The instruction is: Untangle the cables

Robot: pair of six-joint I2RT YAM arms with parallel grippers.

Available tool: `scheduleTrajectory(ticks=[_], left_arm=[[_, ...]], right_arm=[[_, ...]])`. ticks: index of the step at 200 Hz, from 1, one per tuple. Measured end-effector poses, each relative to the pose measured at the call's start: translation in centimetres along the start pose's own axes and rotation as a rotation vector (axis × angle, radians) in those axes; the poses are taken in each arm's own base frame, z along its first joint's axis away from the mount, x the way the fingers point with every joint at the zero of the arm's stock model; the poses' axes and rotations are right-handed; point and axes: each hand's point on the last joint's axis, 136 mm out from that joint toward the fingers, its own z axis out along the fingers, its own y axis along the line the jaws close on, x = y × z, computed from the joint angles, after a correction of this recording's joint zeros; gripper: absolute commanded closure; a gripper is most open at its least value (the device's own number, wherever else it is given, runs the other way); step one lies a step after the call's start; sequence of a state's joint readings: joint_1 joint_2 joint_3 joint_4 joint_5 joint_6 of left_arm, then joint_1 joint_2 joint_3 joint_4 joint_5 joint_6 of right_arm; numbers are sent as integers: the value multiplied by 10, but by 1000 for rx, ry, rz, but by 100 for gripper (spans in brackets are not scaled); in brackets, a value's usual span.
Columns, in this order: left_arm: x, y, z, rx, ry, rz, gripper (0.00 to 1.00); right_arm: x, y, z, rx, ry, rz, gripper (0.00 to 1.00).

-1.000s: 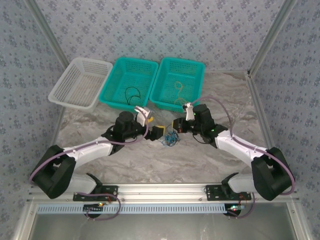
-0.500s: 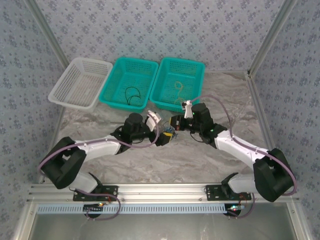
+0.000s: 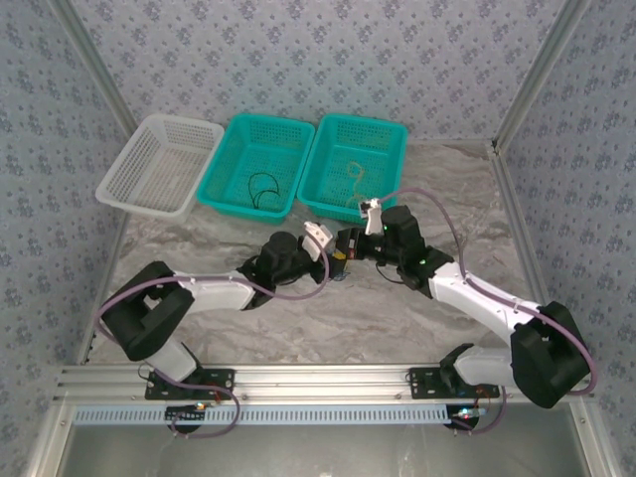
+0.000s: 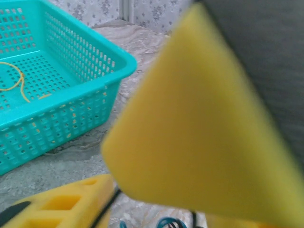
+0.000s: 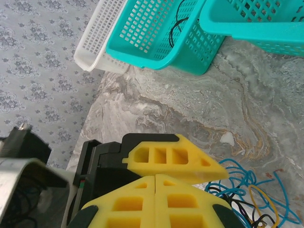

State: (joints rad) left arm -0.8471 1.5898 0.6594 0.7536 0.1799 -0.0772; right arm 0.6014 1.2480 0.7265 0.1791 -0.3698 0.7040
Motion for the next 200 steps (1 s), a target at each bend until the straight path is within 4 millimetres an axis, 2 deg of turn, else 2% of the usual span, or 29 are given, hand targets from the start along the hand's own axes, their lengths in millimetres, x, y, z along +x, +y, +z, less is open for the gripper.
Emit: scheduleTrajectory(ticks=[21, 41, 105, 135, 169, 200], left_arm=[[2, 5, 7, -15, 1, -16, 69], [7, 6, 11, -16, 6, -27, 74], [4, 6, 16, -8, -16, -68, 74], [18, 9, 23, -11, 1, -107, 73], [40, 14, 29, -24, 53, -147, 61], [63, 17, 33, -39, 112, -178, 55]], right_arm=[[-1, 3, 0, -6, -10, 4, 100], [-4, 6, -2, -7, -23, 5, 100], [-16, 8, -13, 15, -82, -3, 100], [-21, 7, -22, 31, -104, -1, 100], [-30, 18, -33, 3, -145, -15, 100], [-38, 29, -41, -36, -176, -31, 100]])
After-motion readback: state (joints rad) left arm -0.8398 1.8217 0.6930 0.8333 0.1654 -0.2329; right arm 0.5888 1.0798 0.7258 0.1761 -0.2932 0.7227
